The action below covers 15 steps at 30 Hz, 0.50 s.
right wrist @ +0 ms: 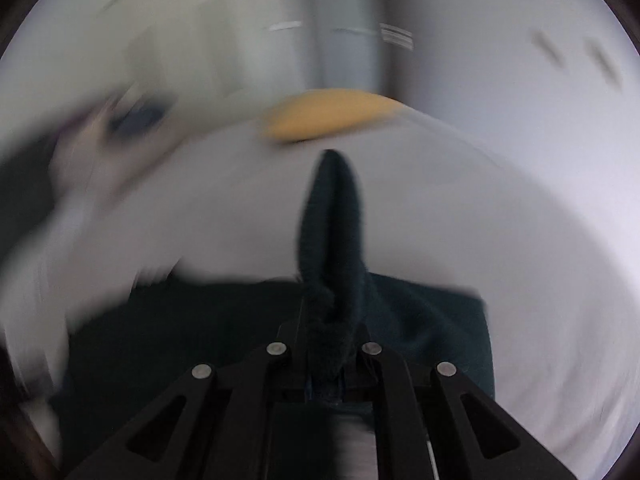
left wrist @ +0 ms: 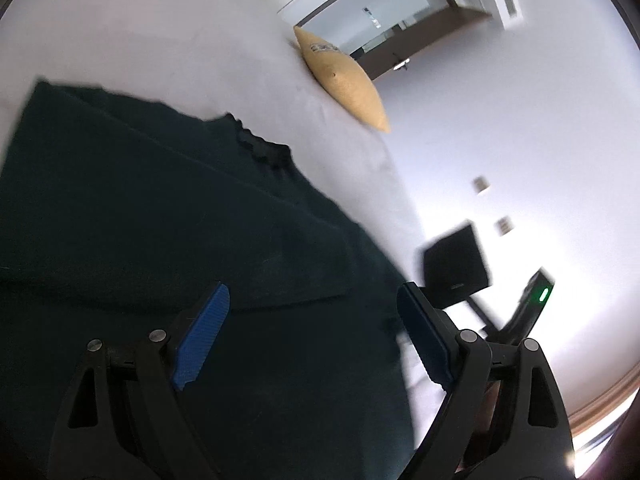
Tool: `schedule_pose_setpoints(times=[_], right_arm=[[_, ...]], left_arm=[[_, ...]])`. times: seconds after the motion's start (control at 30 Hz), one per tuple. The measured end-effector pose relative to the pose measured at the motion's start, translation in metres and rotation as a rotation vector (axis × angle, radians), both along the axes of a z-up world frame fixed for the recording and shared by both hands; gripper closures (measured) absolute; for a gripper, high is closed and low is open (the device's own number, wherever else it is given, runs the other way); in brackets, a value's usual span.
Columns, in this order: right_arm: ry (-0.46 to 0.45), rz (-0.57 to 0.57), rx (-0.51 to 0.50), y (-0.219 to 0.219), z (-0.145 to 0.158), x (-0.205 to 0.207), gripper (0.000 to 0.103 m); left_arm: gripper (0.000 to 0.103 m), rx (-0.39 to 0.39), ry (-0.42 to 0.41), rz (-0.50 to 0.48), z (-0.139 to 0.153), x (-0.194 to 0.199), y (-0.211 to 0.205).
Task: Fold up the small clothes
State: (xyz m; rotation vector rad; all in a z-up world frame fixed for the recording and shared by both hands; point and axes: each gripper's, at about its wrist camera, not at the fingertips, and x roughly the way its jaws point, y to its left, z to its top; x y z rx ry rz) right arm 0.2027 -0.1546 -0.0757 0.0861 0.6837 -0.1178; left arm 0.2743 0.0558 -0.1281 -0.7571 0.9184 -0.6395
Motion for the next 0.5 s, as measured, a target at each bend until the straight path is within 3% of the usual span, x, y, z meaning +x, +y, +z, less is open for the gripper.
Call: schedule_pose_setpoints(times=[0.03,0.07,0.23,0.33,0.5], right_arm=[[-0.001,0.081,-0.128,0.046,-0.006,0.006,0.094],[-0.002,0.118,-0.184,0.064,-0.010,0.015,0.094],[0.023,0.207,-0.305,0.125,-0.039,0.019,0.094],[0.029,0.258,-0.434,0.145,-0.054,0.012,0.094],[0.007,0.307,-0.594,0.163,-0.071,-0.016,0.094]], left_arm=[[0.017,-0.045,0.021,-0.006,-0.003,0.006,-0.001],[0.017,-0.086,0.044,-0.010,-0.006,0.011,-0.002],[0.017,-0.283,0.162,-0.058,-0.027,0.038,-0.016],[0.017,-0.290,0.187,-0.108,-0.024,0.051,-0.034],[0.017,-0.271,0.153,-0.166,-0.001,0.062,-0.051]])
